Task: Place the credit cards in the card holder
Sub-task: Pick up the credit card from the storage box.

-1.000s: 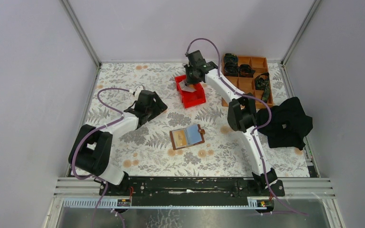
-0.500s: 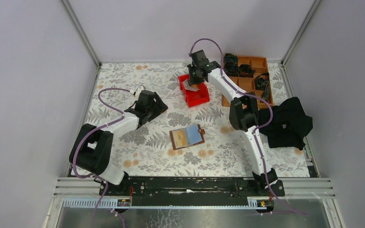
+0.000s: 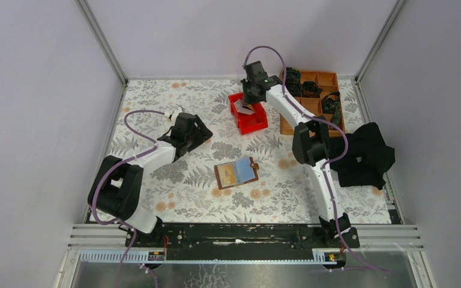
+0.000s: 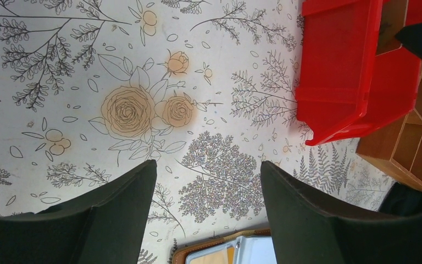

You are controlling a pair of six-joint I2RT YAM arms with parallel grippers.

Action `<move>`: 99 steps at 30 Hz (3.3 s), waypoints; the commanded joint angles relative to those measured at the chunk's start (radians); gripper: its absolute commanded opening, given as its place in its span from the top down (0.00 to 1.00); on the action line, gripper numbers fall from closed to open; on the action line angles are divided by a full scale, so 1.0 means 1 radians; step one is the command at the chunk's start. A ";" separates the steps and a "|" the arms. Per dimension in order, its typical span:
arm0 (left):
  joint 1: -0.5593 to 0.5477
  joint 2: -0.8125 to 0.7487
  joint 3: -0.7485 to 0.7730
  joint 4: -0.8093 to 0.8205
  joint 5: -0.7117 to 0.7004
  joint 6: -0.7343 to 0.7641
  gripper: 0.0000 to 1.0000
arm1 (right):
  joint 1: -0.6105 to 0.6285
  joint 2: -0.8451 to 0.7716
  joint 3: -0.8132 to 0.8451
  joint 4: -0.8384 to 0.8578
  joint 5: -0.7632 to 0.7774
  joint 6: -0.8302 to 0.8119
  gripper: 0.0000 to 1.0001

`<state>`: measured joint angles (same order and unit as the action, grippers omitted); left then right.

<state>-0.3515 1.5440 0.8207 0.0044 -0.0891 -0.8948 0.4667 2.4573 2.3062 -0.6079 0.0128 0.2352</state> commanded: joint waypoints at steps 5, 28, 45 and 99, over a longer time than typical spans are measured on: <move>0.008 0.019 0.031 0.054 0.019 0.011 0.24 | -0.020 -0.086 -0.001 0.004 0.087 -0.045 0.81; 0.008 0.027 0.022 0.055 0.027 0.024 0.24 | -0.031 0.012 0.032 0.018 0.114 -0.075 0.84; 0.009 -0.061 0.024 0.016 0.019 0.072 0.24 | -0.022 -0.087 -0.031 0.067 0.128 -0.118 1.00; -0.191 -0.336 -0.273 0.488 0.914 0.184 0.12 | 0.057 -1.098 -1.205 0.130 -0.971 0.092 1.00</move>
<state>-0.5381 1.1660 0.5133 0.3660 0.7387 -0.7055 0.5190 1.3342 1.0851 -0.5144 -0.8455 0.3161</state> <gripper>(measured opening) 0.900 0.015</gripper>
